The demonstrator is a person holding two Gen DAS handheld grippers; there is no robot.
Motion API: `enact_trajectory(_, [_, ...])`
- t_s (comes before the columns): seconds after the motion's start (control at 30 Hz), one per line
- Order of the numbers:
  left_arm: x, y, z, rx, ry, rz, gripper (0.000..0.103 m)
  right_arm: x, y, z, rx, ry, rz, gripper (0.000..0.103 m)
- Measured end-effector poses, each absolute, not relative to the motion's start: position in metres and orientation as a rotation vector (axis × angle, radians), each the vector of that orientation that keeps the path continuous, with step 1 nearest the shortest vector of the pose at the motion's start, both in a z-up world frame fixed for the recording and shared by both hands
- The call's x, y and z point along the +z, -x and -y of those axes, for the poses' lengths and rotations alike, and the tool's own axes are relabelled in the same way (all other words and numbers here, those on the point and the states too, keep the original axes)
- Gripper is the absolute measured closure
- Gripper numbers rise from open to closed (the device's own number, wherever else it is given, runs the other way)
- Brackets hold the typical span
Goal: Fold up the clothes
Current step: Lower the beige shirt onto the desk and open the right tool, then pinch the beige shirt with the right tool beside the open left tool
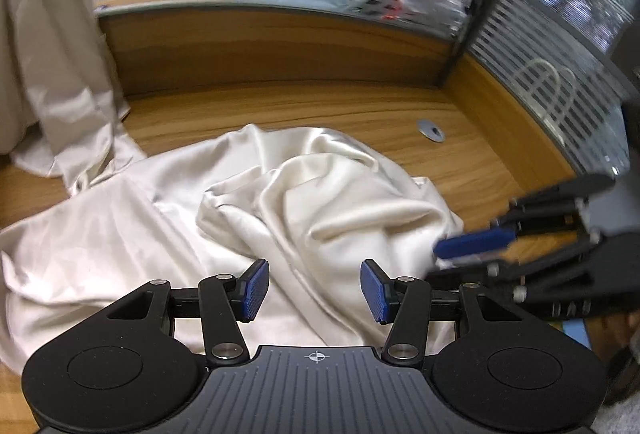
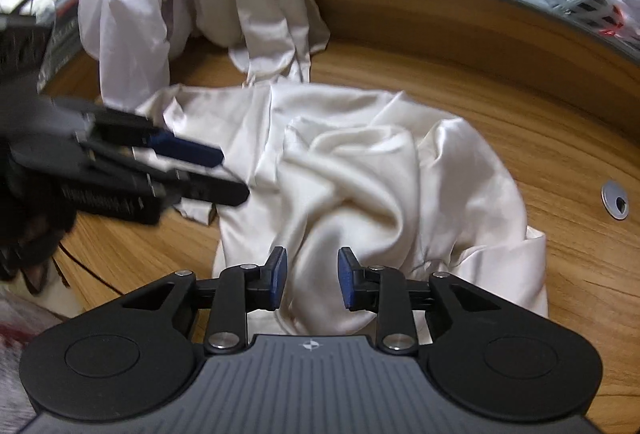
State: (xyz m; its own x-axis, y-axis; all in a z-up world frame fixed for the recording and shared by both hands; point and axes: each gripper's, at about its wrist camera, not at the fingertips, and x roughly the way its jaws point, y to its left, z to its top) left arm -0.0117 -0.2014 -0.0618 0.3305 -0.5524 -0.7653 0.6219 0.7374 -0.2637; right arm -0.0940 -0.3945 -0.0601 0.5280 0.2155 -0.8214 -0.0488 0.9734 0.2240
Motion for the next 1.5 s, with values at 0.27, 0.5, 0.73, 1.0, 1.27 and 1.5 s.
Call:
enact_trajectory(0.27, [-0.063, 0.026, 0.227, -0.917, -0.202, -0.93, 0.062, -0.058, 0.085, 0.401, 0.121, -0.125, -1.005, 0.071])
enact_trajectory(0.5, [-0.081, 0.03, 0.23, -0.896, -0.253, -0.958, 0.076, -0.08, 0.078, 0.392, 0.139, -0.163, -1.04, 0.069])
enact_trajectory(0.73, [-0.09, 0.033, 0.224, -0.9, -0.291, -0.924, 0.08, -0.088, 0.069, 0.386, 0.15, -0.213, -1.05, 0.059])
enact_trajectory(1.0, [-0.11, 0.023, 0.236, -0.847, -0.312, -0.939, 0.08, -0.086, 0.057, 0.387, 0.13, -0.17, -1.029, 0.096])
enact_trajectory(1.27, [-0.108, 0.019, 0.248, -0.846, -0.289, -0.899, 0.067, -0.067, 0.054, 0.397, 0.145, -0.212, -0.996, 0.098])
enact_trajectory(1.5, [-0.108, 0.008, 0.263, -0.762, -0.337, -0.826, 0.072, -0.055, 0.051, 0.399, 0.147, -0.253, -0.96, 0.101])
